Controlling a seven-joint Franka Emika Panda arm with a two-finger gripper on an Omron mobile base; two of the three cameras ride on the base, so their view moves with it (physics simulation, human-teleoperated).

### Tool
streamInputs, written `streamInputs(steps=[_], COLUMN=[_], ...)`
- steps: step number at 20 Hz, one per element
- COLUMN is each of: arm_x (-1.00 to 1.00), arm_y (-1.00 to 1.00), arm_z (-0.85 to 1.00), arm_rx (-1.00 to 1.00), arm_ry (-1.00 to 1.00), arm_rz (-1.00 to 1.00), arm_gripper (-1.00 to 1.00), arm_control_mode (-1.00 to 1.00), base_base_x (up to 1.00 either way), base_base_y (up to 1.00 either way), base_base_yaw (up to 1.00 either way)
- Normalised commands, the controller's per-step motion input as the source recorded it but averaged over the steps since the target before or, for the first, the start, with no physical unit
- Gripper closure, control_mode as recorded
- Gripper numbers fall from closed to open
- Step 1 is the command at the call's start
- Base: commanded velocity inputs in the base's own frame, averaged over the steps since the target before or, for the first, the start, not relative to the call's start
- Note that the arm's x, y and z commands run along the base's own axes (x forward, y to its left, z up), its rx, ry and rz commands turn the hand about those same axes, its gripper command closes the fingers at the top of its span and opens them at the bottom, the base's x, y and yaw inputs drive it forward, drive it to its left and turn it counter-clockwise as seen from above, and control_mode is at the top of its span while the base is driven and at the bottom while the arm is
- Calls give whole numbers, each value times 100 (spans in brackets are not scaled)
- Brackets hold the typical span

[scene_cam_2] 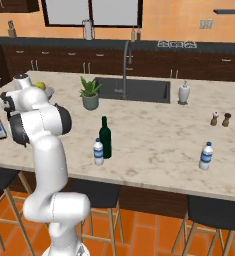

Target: Move the plastic bottles in the middle to the plastics group, and the glass bottles in the middle to the glass group.

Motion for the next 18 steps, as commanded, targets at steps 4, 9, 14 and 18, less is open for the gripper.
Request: streamInputs(steps=[4,9,14,18], arm_x=[0,-7,-43,-72], arm_y=[-18,-33,-41,-53], arm_z=[17,38,57,17], arm_rx=[0,0,0,0], arm_ry=[-4,0,0,0], arm_rz=[0,0,-1,-3], arm_gripper=[-100,-100,-100,-100], arm_control_mode=[-100,-100,-100,-100], base_base_x=[0,0,0,0], base_base_y=[0,0,0,0], base_base_yaw=[0,0,0,0])
